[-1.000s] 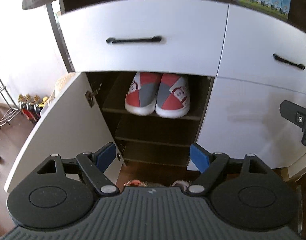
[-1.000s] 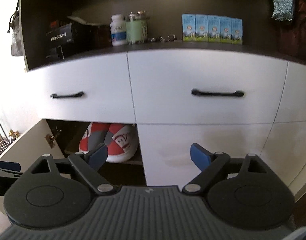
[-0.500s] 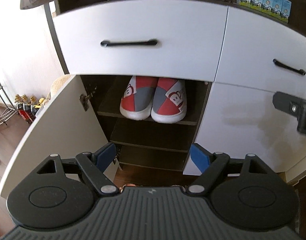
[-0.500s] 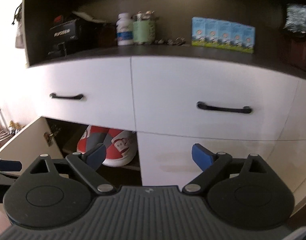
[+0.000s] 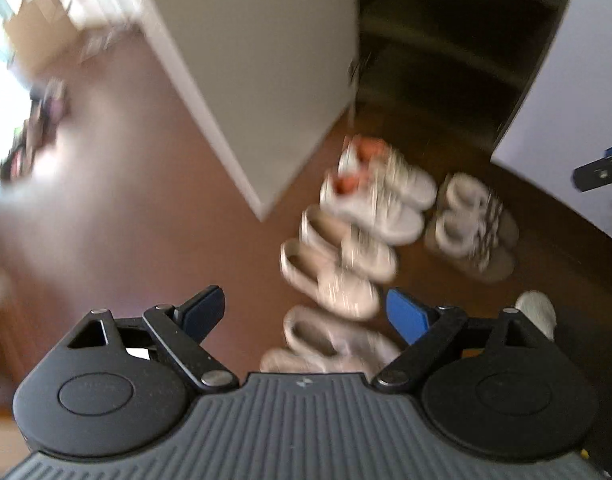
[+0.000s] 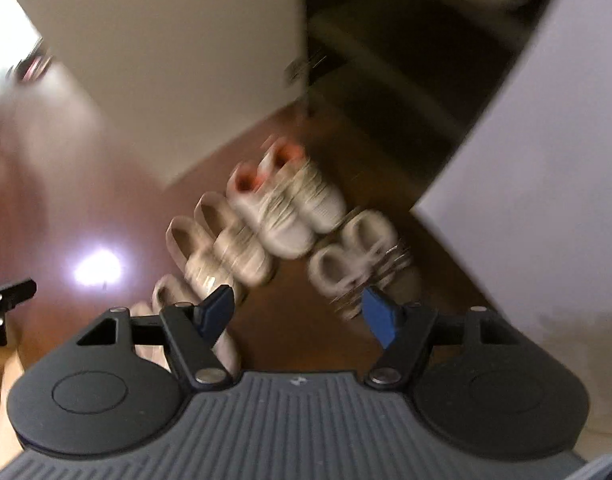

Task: Organize scattered shoes
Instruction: 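Move both grippers down toward the quilted slippers on the floor, then grasp both quilted slippers at their heels with the right gripper, then lift the quilted slippers with the right gripper onto the cabinet shelf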

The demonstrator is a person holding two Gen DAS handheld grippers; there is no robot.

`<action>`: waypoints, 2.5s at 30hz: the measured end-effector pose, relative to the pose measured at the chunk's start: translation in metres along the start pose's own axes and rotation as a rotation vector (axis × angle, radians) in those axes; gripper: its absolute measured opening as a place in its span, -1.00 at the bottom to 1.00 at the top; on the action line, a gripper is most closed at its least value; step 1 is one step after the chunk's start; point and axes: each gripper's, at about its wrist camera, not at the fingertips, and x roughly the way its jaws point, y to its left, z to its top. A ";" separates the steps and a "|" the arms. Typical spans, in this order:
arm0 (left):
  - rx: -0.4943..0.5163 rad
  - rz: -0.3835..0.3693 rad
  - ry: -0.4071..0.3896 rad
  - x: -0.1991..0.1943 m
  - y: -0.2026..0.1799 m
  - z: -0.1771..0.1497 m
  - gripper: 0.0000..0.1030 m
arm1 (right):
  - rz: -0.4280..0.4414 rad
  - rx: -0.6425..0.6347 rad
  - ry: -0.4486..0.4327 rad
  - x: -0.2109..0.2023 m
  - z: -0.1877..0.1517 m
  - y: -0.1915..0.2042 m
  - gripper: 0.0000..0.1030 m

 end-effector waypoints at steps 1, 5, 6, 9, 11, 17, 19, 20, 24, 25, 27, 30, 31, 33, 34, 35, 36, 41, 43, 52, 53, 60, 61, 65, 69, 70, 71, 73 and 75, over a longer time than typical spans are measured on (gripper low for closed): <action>-0.038 -0.003 0.024 0.008 0.002 -0.013 0.75 | 0.006 -0.020 0.004 0.007 -0.005 0.006 0.40; -0.127 0.021 0.095 0.045 0.019 -0.047 0.75 | 0.037 -0.175 0.013 0.045 -0.032 0.048 0.47; -0.129 0.029 0.103 0.051 0.023 -0.049 0.75 | 0.039 -0.187 0.017 0.051 -0.036 0.055 0.48; -0.136 0.058 0.111 0.064 0.038 -0.052 0.75 | 0.047 -0.194 0.027 0.066 -0.045 0.072 0.48; -0.171 0.063 0.114 0.072 0.054 -0.055 0.75 | 0.056 -0.217 0.021 0.075 -0.052 0.085 0.50; -0.211 0.103 0.120 0.112 0.085 -0.075 0.75 | 0.118 -0.397 0.043 0.146 -0.078 0.149 0.50; -0.233 0.114 0.126 0.136 0.098 -0.087 0.75 | 0.153 -0.468 0.055 0.186 -0.092 0.180 0.50; -0.250 0.109 0.131 0.147 0.104 -0.094 0.75 | 0.161 -0.491 0.059 0.201 -0.097 0.190 0.49; -0.281 0.108 0.158 0.186 0.118 -0.118 0.75 | 0.165 -0.608 0.071 0.292 -0.134 0.249 0.46; -0.283 0.109 0.164 0.195 0.120 -0.125 0.75 | 0.161 -0.616 0.077 0.310 -0.141 0.258 0.44; -0.288 0.107 0.173 0.208 0.124 -0.135 0.75 | 0.143 -0.631 0.077 0.334 -0.153 0.271 0.39; -0.308 0.091 0.183 0.222 0.128 -0.148 0.75 | 0.105 -0.625 0.072 0.366 -0.163 0.281 0.26; -0.312 0.085 0.186 0.225 0.130 -0.151 0.75 | 0.091 -0.613 0.070 0.379 -0.166 0.284 0.26; -0.316 0.079 0.193 0.231 0.130 -0.159 0.75 | 0.058 -0.602 0.109 0.402 -0.171 0.288 0.26; -0.311 0.082 0.199 0.234 0.129 -0.162 0.75 | 0.040 -0.610 0.132 0.413 -0.175 0.289 0.27; -0.304 0.086 0.206 0.236 0.127 -0.165 0.75 | 0.029 -0.631 0.135 0.421 -0.181 0.290 0.09; -0.298 0.089 0.213 0.238 0.126 -0.167 0.75 | 0.036 -0.651 0.134 0.424 -0.184 0.291 -0.22; -0.259 0.100 0.230 0.237 0.115 -0.169 0.75 | 0.087 -0.754 0.113 0.414 -0.197 0.291 -0.65; -0.240 0.111 0.224 0.228 0.109 -0.161 0.75 | 0.131 -0.693 0.114 0.399 -0.191 0.281 -0.65; -0.132 0.109 0.192 0.190 0.075 -0.112 0.75 | 0.215 -0.081 0.053 0.260 -0.094 0.141 -0.66; -0.127 0.105 0.188 0.189 0.073 -0.107 0.75 | 0.208 -0.008 0.024 0.243 -0.077 0.120 -0.66; -0.044 0.027 0.065 0.164 0.028 -0.031 0.75 | 0.069 0.410 -0.303 0.128 0.051 -0.012 -0.66; -0.028 0.009 0.037 0.160 0.020 -0.016 0.75 | 0.047 0.433 -0.336 0.120 0.062 -0.022 -0.65; 0.025 -0.048 -0.048 0.156 -0.001 0.033 0.75 | -0.101 0.581 -0.502 0.098 0.135 -0.086 -0.65; 0.127 -0.074 -0.144 0.171 -0.025 0.073 0.75 | -0.229 0.668 -0.596 0.119 0.195 -0.132 -0.65; 0.143 -0.078 -0.157 0.176 -0.028 0.078 0.75 | -0.261 0.692 -0.612 0.129 0.210 -0.144 -0.65; 0.151 -0.078 -0.159 0.181 -0.032 0.083 0.75 | -0.283 0.702 -0.620 0.137 0.220 -0.152 -0.65; 0.181 -0.099 -0.178 0.199 -0.048 0.096 0.75 | -0.325 0.702 -0.610 0.159 0.239 -0.167 -0.64; 0.206 -0.111 -0.192 0.211 -0.058 0.102 0.75 | -0.391 0.628 -0.614 0.180 0.253 -0.177 -0.61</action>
